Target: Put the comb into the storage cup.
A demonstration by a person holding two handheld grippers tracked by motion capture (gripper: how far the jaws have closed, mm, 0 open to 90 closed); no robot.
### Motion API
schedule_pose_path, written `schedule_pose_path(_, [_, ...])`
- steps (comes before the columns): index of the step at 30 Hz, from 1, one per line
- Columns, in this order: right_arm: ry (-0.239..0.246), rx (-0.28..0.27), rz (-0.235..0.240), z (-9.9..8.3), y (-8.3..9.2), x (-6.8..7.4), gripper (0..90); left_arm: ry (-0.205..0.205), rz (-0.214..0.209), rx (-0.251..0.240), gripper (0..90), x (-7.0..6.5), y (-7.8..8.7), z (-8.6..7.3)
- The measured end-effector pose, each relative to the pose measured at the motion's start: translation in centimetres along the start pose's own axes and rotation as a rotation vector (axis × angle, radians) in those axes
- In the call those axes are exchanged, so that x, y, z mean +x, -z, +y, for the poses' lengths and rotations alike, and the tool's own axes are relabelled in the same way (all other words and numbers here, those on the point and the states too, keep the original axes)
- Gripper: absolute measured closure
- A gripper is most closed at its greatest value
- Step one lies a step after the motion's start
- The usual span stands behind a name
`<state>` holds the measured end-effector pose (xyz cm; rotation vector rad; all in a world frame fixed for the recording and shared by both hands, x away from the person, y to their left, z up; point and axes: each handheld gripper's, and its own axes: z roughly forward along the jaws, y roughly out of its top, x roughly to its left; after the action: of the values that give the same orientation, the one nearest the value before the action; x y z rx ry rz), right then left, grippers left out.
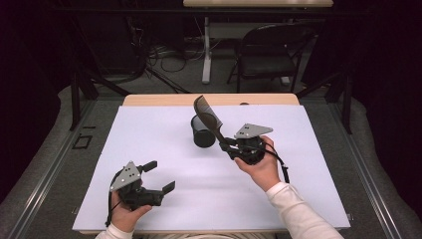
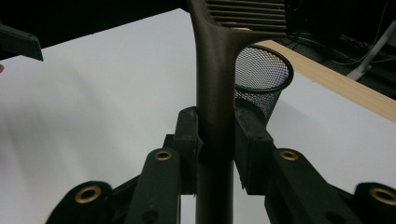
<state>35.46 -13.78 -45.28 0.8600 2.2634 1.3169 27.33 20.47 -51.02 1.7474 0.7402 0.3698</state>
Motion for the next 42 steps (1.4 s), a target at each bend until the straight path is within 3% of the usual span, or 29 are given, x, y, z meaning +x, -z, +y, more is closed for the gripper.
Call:
schedule_pose_path(14, [-0.007, -0.072, -0.006, 0.2, -1.9, 1.0, 72.6, 0.000, -0.005, 0.003, 4.3, 0.1, 0.0, 0.0])
schedule_pose_path(26, [-0.036, -0.111, -0.033, -0.3, -3.4, 0.9, 72.6, 0.003, -0.005, 0.007, 4.5, 0.2, -0.1, -0.1])
schedule_pose_path(30, [-0.054, -0.130, -0.050, -0.5, -3.6, 0.8, 72.6, 0.013, 0.018, 0.006, 5.6, 0.6, -0.1, 0.0])
schedule_pose_path(37, [-0.074, -0.159, -0.085, -0.7, -3.9, 0.7, 72.6, 0.069, 0.076, -0.004, 5.6, 1.5, -0.1, 0.4])
schedule_pose_path(42, [-0.082, -0.162, -0.093, -1.0, -4.4, 0.8, 72.6, 0.079, 0.101, 0.004, 5.6, 2.0, -0.4, 1.1])
